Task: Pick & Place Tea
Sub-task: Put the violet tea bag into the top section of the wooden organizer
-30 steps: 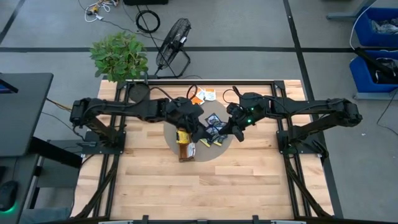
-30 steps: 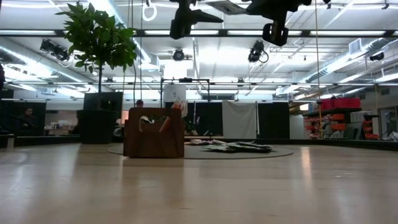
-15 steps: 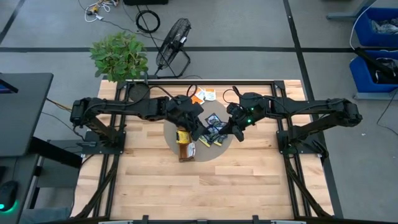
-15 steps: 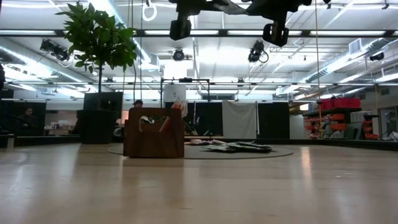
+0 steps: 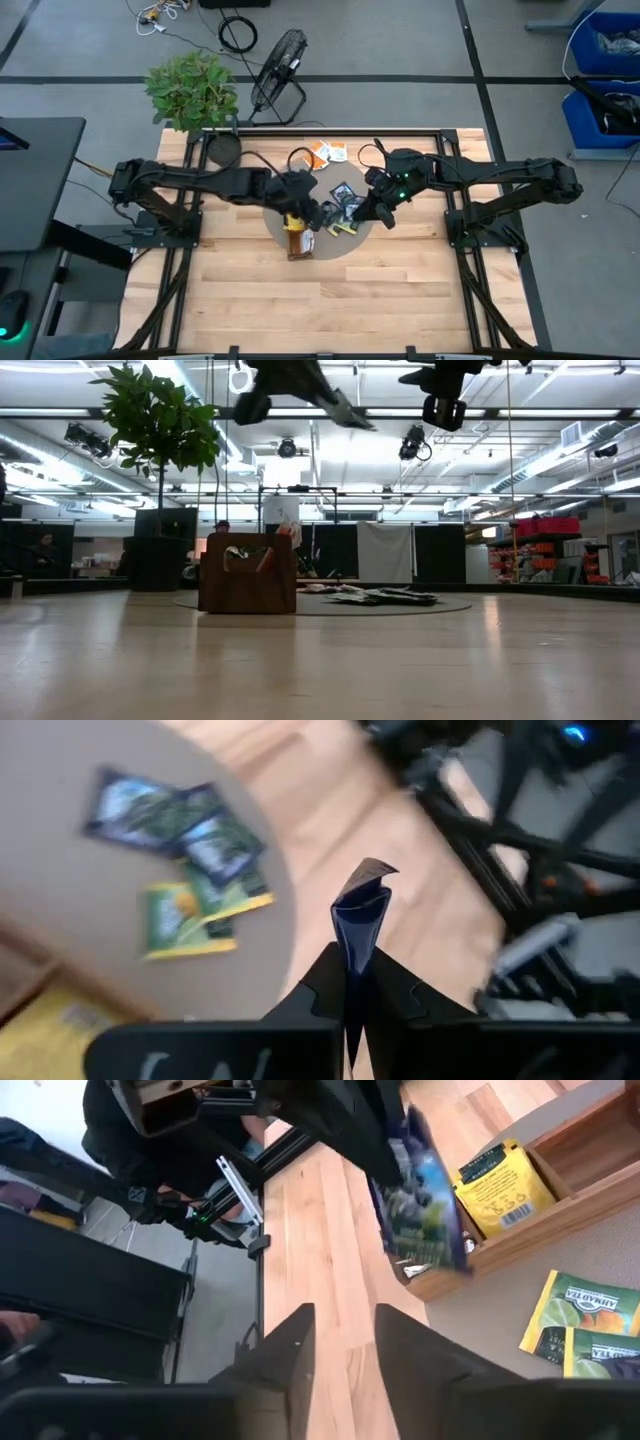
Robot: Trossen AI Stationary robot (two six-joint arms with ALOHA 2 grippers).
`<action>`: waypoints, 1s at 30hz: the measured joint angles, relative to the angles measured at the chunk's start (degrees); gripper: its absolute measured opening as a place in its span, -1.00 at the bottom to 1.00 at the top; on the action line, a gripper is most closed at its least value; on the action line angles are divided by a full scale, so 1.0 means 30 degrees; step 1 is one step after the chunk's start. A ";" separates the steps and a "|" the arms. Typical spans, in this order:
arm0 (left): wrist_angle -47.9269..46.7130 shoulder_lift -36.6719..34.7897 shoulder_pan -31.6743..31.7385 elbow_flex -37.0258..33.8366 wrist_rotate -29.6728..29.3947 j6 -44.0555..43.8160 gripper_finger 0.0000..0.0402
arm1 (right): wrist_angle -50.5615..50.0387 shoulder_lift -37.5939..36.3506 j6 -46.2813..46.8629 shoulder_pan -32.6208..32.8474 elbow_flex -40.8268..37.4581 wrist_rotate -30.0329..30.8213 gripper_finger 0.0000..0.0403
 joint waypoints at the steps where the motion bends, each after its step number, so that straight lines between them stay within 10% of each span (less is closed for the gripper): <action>1: -0.0370 -0.0048 -0.0098 0.0007 -0.0596 -0.0696 -0.93 | 0.0003 0.0000 0.0021 -0.0005 0.0000 0.0018 -0.39; 11: -0.7871 -0.0021 0.0799 -0.0002 -0.5949 -0.8571 -0.93 | 0.0234 0.0000 -0.0023 0.0002 0.0007 0.1624 -0.33; 30: -0.7087 0.3453 0.1789 -0.0021 -0.6183 -1.1510 -0.92 | 0.0581 -0.0007 0.0078 0.0002 0.0007 0.2718 -0.35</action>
